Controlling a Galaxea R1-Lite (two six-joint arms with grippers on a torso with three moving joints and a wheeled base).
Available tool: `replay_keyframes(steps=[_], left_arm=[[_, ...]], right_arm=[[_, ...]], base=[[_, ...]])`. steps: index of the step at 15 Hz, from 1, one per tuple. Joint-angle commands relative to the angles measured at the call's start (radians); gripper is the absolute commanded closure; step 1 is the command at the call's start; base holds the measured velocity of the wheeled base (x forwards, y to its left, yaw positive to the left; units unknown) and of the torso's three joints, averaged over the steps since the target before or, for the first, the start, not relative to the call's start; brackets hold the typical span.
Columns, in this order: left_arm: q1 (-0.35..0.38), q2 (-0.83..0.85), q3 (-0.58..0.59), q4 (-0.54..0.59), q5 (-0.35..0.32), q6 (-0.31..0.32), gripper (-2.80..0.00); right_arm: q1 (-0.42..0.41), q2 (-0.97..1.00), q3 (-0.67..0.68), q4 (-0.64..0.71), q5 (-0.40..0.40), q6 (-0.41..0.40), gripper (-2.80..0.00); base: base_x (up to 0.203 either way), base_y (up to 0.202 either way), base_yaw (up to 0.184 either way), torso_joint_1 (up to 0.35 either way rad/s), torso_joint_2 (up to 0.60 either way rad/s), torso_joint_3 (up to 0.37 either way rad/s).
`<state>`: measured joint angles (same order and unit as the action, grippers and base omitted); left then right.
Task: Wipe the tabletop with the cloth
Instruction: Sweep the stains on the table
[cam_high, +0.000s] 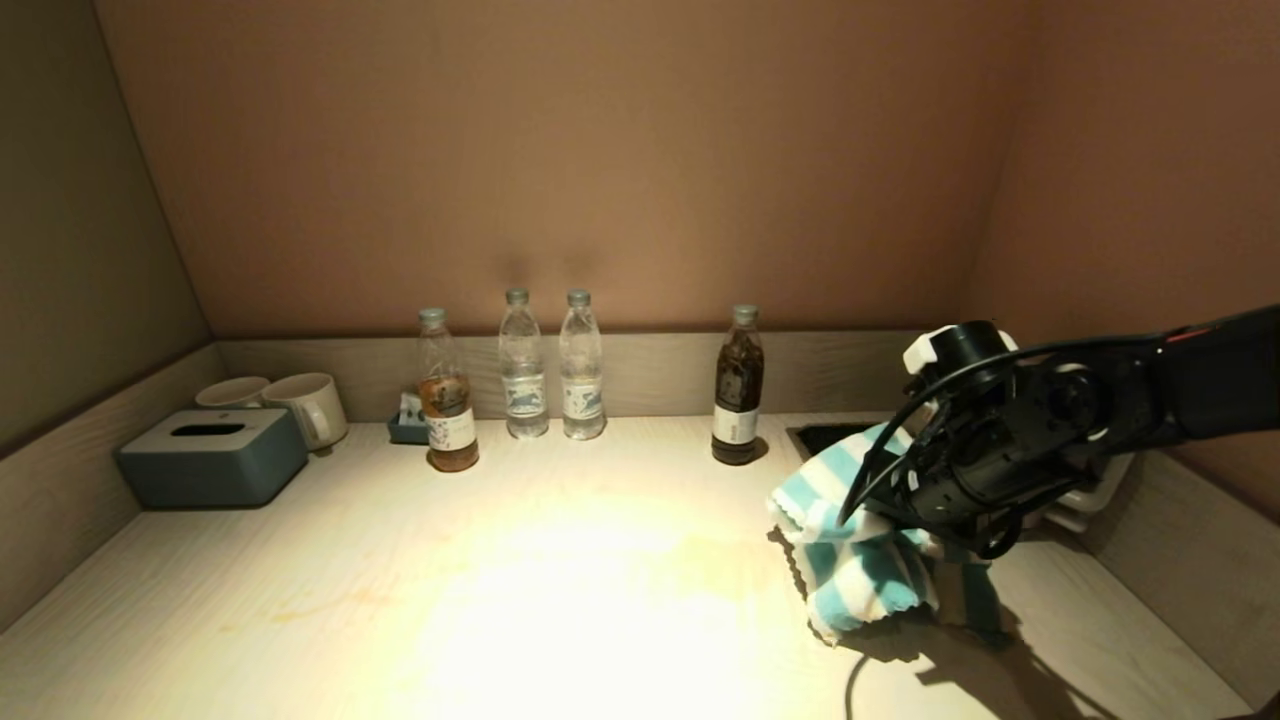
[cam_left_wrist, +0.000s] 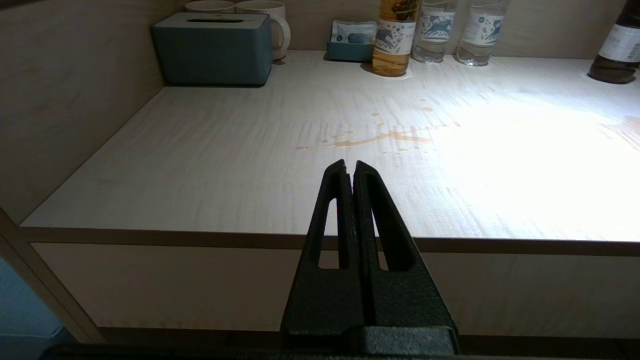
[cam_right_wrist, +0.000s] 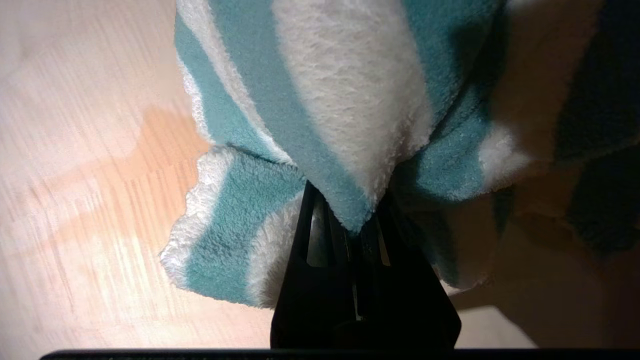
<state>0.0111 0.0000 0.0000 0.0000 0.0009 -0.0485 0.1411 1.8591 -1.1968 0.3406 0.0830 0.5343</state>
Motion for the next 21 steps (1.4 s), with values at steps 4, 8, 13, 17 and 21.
replay_keyframes(steps=[4, 8, 13, 17, 21], left_arm=[[0.0, 0.002, 0.0, 0.0, 0.001, -0.001, 0.0], [0.0, 0.002, 0.0, 0.0, 0.001, -0.001, 0.0], [0.0, 0.002, 0.0, 0.0, 0.001, -0.001, 0.0], [0.0, 0.002, 0.0, 0.0, 0.001, -0.001, 0.0], [0.0, 0.002, 0.0, 0.0, 0.001, -0.001, 0.0]], right_arm=[[0.011, 0.115, -0.032, 0.009, -0.005, 0.014, 0.0], [0.01, 0.195, -0.05, 0.009, -0.006, 0.016, 0.0], [0.033, 0.235, -0.071, 0.007, -0.006, 0.015, 0.0], [0.083, 0.267, -0.121, 0.012, -0.006, 0.018, 0.0], [0.132, 0.292, -0.143, 0.011, -0.008, 0.021, 0.0]], base=[[0.0, 0.0, 0.0, 0.0, 0.0, 0.0], [0.0, 0.0, 0.0, 0.0, 0.0, 0.0], [0.0, 0.0, 0.0, 0.0, 0.0, 0.0], [0.0, 0.0, 0.0, 0.0, 0.0, 0.0], [0.0, 0.0, 0.0, 0.0, 0.0, 0.0]])
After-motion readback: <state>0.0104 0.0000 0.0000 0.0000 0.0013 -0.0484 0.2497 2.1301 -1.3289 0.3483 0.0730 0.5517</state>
